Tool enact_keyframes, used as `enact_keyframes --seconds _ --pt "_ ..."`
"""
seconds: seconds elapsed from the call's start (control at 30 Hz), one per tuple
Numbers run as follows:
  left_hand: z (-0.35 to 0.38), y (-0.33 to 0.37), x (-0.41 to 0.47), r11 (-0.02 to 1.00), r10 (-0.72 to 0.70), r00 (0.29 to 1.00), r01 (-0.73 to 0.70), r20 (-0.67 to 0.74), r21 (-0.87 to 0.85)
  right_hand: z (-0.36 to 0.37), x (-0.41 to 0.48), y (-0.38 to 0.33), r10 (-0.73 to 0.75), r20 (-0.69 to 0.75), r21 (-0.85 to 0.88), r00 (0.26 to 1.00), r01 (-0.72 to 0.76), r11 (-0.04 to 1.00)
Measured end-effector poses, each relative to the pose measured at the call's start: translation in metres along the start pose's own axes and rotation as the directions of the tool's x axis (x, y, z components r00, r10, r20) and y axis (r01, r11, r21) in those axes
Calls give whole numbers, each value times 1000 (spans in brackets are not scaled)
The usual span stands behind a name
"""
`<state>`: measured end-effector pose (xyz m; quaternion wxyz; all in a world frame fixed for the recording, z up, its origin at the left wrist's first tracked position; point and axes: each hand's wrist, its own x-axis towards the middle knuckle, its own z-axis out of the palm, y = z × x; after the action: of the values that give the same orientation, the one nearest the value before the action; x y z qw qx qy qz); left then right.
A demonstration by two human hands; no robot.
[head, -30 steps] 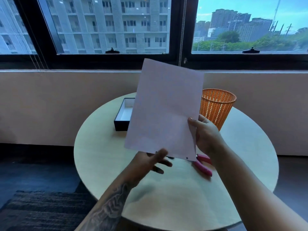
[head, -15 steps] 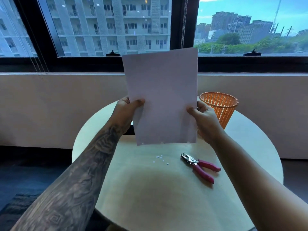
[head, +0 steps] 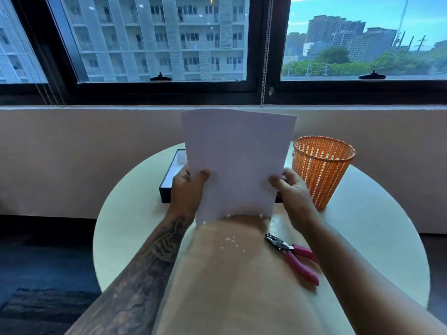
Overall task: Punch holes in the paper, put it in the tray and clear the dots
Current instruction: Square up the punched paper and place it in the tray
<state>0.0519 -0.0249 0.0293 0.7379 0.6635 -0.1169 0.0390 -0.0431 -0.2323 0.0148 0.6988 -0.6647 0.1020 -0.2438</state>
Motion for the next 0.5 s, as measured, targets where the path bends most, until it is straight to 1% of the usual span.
enact_keyframes --seconds 0.07,0.13,0.2,0.23,0.3,0.37,0.43,0.5 --pt "7 1 2 1000 -15 1000 15 -3 -8 4 2 -3 -14 -7 16 1000 14 1000" --pt "11 9 6 1000 5 1000 -5 1 -12 6 7 -11 -25 -12 35 1000 26 999" --pt "10 17 9 1000 12 1000 -12 -17 -5 5 10 -18 -44 -20 16 999 44 999" --pt "9 18 10 1000 -10 999 9 -36 -20 2 12 -18 -52 -42 -5 998 52 999" --pt "7 16 13 988 -96 992 85 -82 -130 -5 12 -11 -51 -106 -31 993 48 998" --pt "5 14 14 931 -195 978 160 -77 -328 -4 5 -1 30 -133 50 991 -24 998" --pt "10 8 13 844 -243 970 198 -26 -499 2 0 11 132 -70 206 989 -116 972" --pt "17 3 8 785 -269 962 242 38 -571 12 -4 12 145 -2 335 989 -136 932"
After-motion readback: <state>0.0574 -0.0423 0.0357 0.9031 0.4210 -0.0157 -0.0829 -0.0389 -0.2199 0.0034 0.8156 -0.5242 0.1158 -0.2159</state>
